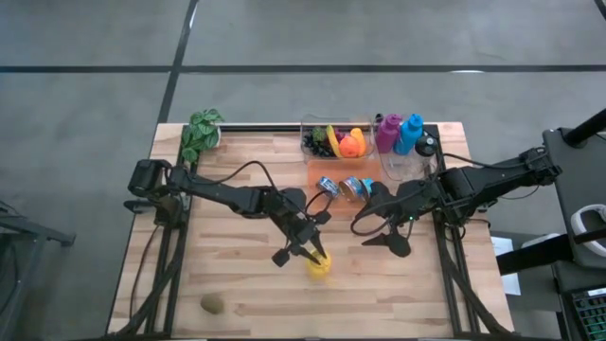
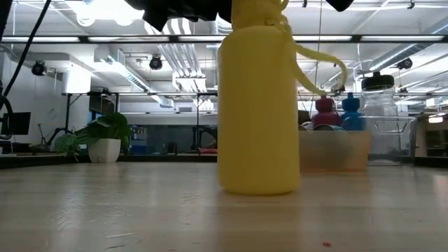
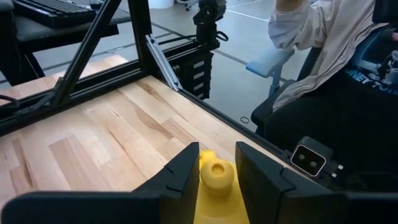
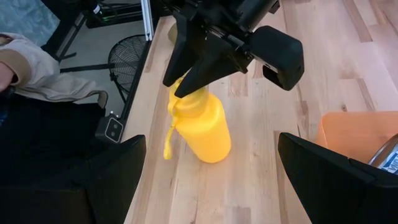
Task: Pick & Place Food Item
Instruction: Put the yellow water bottle into the right transparent bin
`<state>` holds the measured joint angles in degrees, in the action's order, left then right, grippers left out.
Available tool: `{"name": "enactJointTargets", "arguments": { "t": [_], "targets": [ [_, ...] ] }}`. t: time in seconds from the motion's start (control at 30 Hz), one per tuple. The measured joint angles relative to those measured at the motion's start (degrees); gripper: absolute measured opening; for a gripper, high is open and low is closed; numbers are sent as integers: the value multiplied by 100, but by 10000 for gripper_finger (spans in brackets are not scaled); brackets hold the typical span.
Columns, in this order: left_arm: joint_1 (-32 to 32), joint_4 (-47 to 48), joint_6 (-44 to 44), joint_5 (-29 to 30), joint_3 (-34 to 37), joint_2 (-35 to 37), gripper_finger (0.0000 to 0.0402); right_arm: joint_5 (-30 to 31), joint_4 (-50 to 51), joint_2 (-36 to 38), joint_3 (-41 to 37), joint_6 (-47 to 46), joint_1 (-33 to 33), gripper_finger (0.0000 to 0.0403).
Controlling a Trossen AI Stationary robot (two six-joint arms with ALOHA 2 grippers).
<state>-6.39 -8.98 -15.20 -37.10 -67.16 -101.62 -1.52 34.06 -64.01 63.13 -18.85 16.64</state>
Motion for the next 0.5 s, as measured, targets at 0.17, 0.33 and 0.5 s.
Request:
{"name": "enactJointTargets", "arguments": {
  "t": [0.17, 0.33, 0.5],
  "targets": [
    [0, -1, 2, 0, 0, 0, 115, 0, 0, -2, -2, -2, 0, 364],
    [0, -27, 2, 0, -4, 64, 121, 0, 0, -2, -2, 0, 0, 364],
    [-4, 21, -22, 0, -4, 443, 122, 0, 0, -2, -4, 131, -4, 364]
  ]
}}
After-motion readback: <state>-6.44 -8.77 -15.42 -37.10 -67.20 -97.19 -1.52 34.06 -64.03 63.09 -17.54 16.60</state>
